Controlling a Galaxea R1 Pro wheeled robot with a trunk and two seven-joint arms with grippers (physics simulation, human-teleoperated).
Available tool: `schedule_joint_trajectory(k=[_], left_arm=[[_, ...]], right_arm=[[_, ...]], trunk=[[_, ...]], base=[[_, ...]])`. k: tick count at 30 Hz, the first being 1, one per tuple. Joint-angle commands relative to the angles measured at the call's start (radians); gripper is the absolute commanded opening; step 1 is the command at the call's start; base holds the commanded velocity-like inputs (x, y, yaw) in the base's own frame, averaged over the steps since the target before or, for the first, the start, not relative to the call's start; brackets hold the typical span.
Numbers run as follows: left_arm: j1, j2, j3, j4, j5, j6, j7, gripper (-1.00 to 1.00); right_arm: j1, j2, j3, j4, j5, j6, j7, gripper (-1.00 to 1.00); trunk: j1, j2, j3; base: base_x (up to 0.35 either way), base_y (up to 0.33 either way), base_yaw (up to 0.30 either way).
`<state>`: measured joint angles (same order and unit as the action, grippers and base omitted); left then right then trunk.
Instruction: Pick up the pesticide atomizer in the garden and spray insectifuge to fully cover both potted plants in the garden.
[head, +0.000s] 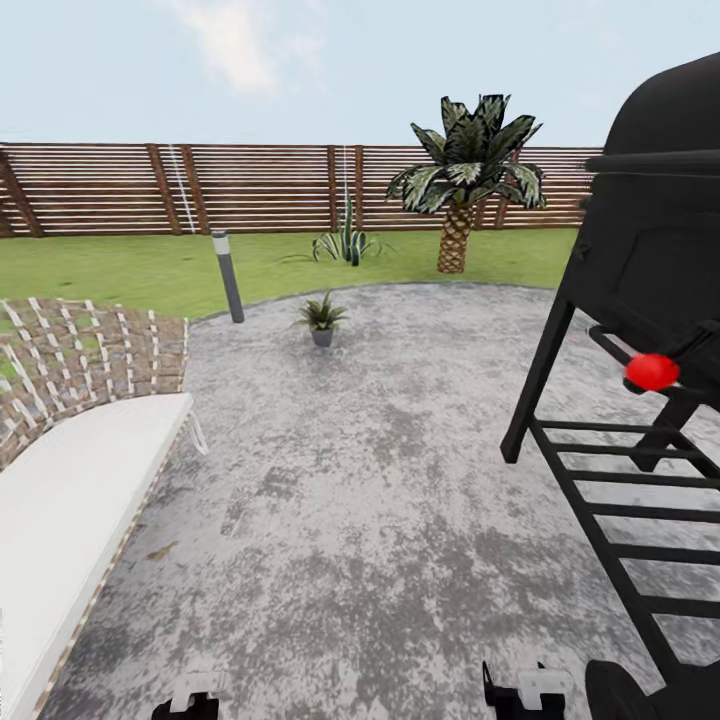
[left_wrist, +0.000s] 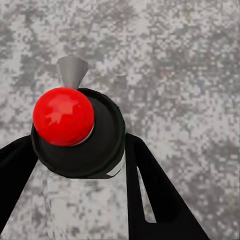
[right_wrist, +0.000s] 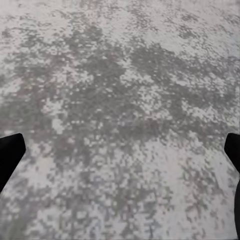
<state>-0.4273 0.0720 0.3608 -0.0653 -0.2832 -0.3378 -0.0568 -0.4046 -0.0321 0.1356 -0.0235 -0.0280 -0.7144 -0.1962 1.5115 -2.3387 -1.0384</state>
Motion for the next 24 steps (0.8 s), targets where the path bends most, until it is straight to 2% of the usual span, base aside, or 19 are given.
schedule_joint_trajectory(k=[1, 6, 24], left_arm=[[-0.001, 0.0, 0.009, 0.001, -0.007, -0.003, -0.005, -1.0], [-0.001, 0.0, 0.008, 0.001, -0.007, -0.003, -0.005, -1.0], [-0.001, 0.0, 0.008, 0.001, -0.007, -0.003, -0.005, -1.0]], right_arm=[[0.0, 0.0, 0.009, 0.0, -0.003, -0.002, -0.006, 1.0], [0.0, 0.0, 0.009, 0.0, -0.003, -0.002, -0.006, 1.0], [0.0, 0.0, 0.008, 0.0, -0.003, -0.002, -0.006, 1.0]], trunk=[[0.0, 0.0, -0.001], [0.0, 0.0, -0.001], [0.0, 0.0, -0.001]], base=[[0.269, 0.23, 0.076], [0.286, 0.164, 0.02], [0.338, 0.004, 0.0]])
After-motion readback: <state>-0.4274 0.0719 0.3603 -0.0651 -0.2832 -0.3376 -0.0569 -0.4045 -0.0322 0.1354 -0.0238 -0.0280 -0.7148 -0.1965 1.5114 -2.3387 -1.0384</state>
